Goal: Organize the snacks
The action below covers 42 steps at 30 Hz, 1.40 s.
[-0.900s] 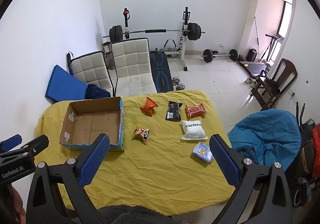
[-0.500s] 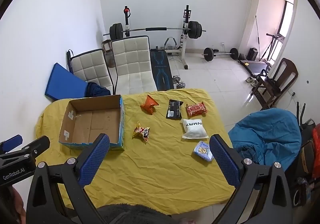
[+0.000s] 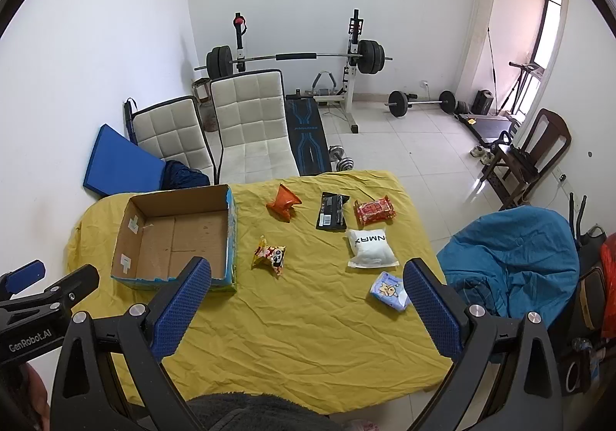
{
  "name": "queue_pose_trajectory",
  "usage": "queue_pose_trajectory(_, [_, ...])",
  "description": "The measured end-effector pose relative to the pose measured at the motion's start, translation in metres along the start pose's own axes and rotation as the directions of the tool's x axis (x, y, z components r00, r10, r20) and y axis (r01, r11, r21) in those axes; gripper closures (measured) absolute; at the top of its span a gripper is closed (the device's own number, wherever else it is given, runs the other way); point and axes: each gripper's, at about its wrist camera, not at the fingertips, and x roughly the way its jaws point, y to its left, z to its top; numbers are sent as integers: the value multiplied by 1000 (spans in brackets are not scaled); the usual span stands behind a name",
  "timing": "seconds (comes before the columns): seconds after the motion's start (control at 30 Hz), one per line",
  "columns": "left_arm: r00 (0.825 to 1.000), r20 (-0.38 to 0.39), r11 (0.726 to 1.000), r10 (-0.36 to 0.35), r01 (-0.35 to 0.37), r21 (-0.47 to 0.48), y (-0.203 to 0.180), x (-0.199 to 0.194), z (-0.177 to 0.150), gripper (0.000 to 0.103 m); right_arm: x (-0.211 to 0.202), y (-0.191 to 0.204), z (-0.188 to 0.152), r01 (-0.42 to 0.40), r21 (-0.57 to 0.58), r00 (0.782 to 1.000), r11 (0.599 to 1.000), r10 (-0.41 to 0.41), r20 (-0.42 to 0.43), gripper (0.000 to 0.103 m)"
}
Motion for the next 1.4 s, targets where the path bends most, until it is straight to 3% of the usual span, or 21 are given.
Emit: queue_pose_trajectory(1.4, [999,34,999,25,-24,-22,6,-1,5,0,5,3,4,-24,-35,1000,999,24,9,1])
